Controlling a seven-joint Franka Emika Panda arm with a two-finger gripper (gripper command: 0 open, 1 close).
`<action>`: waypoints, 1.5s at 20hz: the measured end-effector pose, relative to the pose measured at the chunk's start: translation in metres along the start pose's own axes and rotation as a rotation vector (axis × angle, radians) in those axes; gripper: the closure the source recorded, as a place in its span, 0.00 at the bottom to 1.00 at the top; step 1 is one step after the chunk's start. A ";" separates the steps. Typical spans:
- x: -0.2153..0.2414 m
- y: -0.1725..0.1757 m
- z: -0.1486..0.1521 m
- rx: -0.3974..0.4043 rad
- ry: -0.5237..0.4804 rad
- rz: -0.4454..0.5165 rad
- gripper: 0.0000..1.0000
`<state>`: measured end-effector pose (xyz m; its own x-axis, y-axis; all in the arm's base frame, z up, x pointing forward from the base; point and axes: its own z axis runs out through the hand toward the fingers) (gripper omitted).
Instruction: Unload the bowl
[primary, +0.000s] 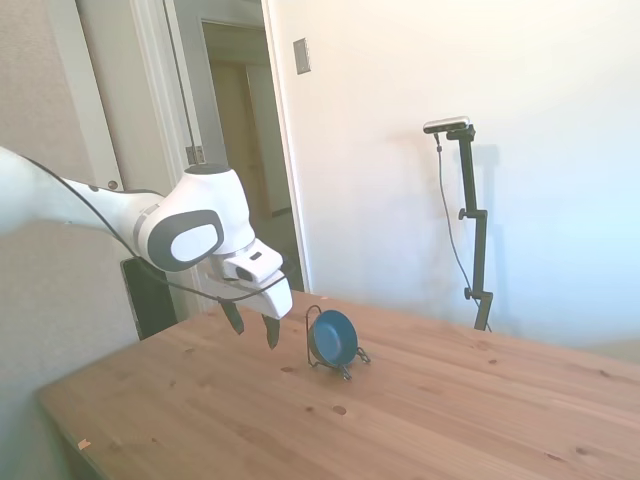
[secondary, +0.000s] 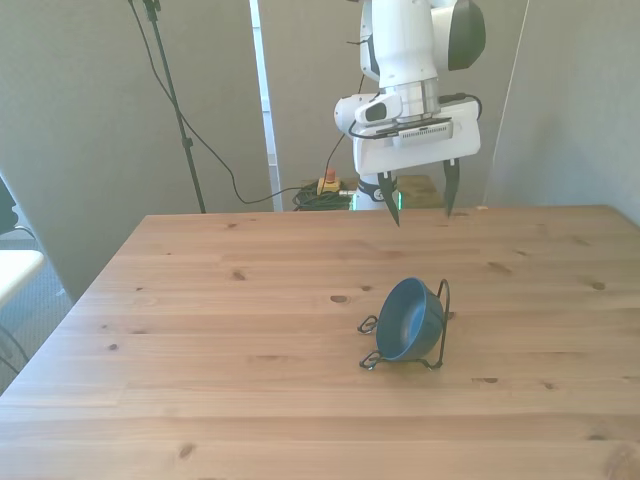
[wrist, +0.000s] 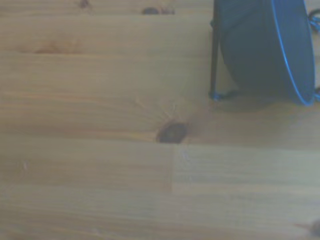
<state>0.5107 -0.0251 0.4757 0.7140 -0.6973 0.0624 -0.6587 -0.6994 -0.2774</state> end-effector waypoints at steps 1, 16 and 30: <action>0.009 -0.007 0.003 0.007 -0.004 0.001 0.00; 0.116 -0.033 0.047 0.100 -0.102 -0.081 0.00; 0.145 -0.017 0.065 0.133 -0.206 -0.144 1.00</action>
<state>0.6412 -0.1040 0.4275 0.8403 -0.5359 -0.0822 -0.5196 -0.7529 -0.4039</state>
